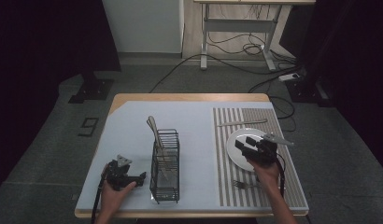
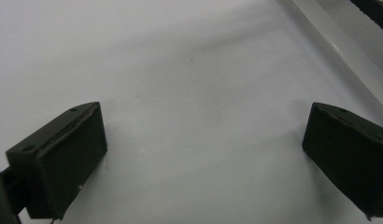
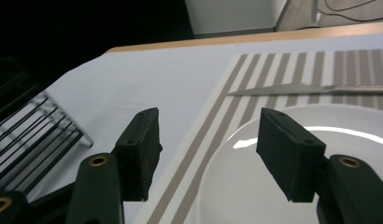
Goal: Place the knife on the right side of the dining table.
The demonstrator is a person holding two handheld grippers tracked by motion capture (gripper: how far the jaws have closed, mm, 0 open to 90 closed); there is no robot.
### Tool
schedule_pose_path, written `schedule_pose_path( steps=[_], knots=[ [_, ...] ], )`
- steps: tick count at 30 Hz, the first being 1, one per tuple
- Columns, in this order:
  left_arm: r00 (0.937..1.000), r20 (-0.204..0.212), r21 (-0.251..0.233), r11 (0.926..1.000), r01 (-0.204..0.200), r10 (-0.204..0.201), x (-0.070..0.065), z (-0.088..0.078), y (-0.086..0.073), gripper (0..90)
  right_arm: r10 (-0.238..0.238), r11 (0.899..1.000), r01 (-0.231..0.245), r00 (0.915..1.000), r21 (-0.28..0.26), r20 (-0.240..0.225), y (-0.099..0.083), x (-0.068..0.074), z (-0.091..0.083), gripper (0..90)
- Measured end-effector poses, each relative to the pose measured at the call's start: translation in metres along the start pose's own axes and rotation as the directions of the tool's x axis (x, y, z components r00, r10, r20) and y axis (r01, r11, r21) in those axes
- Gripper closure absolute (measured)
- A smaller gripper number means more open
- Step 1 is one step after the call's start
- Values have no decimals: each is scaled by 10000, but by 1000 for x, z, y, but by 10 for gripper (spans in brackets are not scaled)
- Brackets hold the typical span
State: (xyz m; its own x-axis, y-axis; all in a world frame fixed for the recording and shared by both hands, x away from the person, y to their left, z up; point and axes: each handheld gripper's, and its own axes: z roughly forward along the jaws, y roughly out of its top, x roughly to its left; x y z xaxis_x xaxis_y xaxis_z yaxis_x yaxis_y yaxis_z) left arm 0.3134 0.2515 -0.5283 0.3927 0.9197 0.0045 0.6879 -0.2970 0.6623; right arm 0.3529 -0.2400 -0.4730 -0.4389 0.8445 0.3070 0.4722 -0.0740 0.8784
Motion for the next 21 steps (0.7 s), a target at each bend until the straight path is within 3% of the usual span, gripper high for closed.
schedule_pose_path(
  steps=[11, 18, 21],
  knots=[
    [10000, -1, 0, 10000, -3, 3, 0, 0, 0, 0, -731, 9964, 762, 9939, 359, -826, -29, 36, -3, 390],
    [10000, 4, 2, 10000, 2, -2, 0, 0, 0, 0, -1095, 9902, 1171, 9892, 766, -971, -38, 44, 7, 385],
    [10000, 1, 0, 10000, 1, -1, 0, 0, 0, 0, -1036, 9913, 1108, 9897, 712, -983, -38, 44, 8, 383]
  ],
)
